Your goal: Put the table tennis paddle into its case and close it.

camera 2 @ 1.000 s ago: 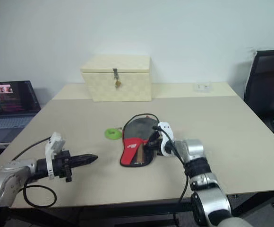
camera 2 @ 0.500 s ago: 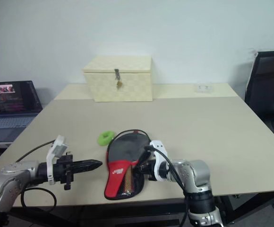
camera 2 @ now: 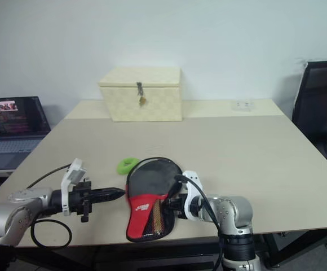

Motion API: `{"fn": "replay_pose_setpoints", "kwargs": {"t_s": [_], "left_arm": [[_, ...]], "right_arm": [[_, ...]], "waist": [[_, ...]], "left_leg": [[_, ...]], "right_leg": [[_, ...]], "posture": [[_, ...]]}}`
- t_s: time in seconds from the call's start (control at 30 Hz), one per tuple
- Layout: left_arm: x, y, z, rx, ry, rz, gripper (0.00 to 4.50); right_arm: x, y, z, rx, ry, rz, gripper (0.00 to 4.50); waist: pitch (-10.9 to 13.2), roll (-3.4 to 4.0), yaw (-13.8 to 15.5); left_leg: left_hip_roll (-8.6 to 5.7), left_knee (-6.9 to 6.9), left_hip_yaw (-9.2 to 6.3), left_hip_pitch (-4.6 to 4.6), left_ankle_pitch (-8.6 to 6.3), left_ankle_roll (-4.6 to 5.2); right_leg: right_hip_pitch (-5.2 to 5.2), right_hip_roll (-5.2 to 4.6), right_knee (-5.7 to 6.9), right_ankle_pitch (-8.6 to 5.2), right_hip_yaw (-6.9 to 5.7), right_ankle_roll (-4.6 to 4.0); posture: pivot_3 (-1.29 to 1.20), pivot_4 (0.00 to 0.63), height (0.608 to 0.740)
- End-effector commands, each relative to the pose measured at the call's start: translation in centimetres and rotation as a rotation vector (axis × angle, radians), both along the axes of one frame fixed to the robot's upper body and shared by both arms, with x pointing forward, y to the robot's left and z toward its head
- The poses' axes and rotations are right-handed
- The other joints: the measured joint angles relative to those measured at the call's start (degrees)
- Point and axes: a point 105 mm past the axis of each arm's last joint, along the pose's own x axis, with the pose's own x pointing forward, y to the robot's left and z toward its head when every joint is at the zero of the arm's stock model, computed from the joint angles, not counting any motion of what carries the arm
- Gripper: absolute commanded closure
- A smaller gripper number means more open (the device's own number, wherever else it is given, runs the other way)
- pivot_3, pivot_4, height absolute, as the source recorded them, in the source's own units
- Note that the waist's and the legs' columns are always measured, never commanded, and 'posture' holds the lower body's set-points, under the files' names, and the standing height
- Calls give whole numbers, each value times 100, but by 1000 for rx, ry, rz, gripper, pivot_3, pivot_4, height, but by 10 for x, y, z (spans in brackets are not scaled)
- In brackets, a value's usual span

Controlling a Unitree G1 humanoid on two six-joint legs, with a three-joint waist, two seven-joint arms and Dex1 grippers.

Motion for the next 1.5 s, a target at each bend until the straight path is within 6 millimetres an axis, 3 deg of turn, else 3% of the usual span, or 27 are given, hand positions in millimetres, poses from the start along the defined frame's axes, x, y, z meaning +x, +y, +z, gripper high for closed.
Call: {"fn": "replay_pose_setpoints", "kwargs": {"t_s": [0.03, 0.33, 0.7, 0.9, 1.17, 1.27, 1.5], "left_arm": [[1, 0, 8, 8, -39, -7, 4500], [2, 3, 8, 11, -41, 9, 4500], [3, 3, 7, 13, -41, 14, 4500], [4, 4, 7, 13, -45, 24, 4500], [7, 11, 9, 7, -63, 78, 4500], [9, 15, 9, 0, -72, 119, 4500], [17, 21, 11, -11, -91, 175, 4500]], "right_arm": [[-7, 18, 13, 81, -7, 24, 4461], [-16, 6, 13, 41, 3, 20, 4461], [-23, 17, 15, 118, 70, 14, 4461], [-21, 12, 20, 99, 27, 14, 2735], [-40, -2, 60, -112, -438, 341, 33], [-31, -12, 72, -118, -513, 369, 33], [-17, -15, 77, -115, -583, 402, 33]], "waist": [[0, 0, 0], [0, 0, 1], [0, 0, 1], [0, 0, -1], [1, 0, -4], [1, -1, 3], [1, -2, 4]], "left_leg": [[0, 0, 0, 0, 0, 0], [0, -2, -1, -1, 0, 0], [0, -2, 0, -1, 0, 0], [0, -2, 0, -1, 0, 0], [-3, -3, 0, -4, -1, 1], [-1, -2, -2, -3, 0, 1], [6, -4, 0, -4, -1, 1]], "right_leg": [[0, 0, 0, 0, 0, 0], [0, 0, -3, 0, 0, 0], [0, 0, -4, 0, 0, 0], [0, 0, -4, -1, 0, 0], [3, -4, -20, -2, -3, 2], [6, -2, -22, -2, -6, 3], [4, 4, -22, -1, -3, 1]], "posture": [[0, 150, 740], [0, 150, 740], [0, 150, 740], [0, 150, 740], [0, 150, 740], [0, 150, 740], [0, 150, 740]]}}
